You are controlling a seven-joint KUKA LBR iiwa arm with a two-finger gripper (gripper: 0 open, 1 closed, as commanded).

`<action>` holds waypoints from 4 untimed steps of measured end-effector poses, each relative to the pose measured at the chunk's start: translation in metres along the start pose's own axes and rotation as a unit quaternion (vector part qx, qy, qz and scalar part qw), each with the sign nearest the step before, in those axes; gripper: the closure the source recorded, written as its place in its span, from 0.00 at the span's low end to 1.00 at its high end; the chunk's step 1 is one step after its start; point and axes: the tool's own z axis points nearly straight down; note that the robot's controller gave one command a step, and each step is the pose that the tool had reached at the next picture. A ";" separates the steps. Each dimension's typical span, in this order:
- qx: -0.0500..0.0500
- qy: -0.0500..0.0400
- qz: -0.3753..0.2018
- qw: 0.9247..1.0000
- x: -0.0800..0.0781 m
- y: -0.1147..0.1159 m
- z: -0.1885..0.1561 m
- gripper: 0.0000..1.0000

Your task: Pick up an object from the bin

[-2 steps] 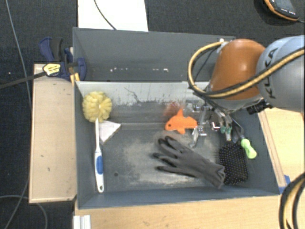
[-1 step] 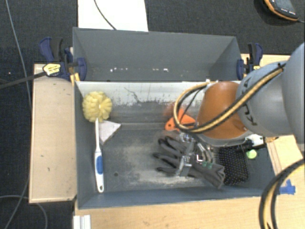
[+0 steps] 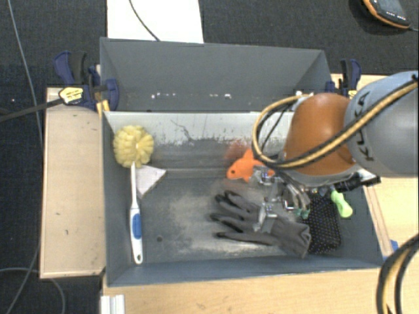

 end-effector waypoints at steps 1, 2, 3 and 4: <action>0.000 0.003 0.145 0.989 0.023 0.023 0.032 0.00; 0.000 -0.001 0.136 0.991 0.024 -0.005 0.061 0.00; 0.000 0.004 0.269 0.963 0.019 0.020 0.060 1.00; 0.000 0.004 0.269 0.963 0.019 0.020 0.060 1.00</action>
Offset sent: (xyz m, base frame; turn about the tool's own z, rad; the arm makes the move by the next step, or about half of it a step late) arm -0.0237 -0.0035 -0.0606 0.2705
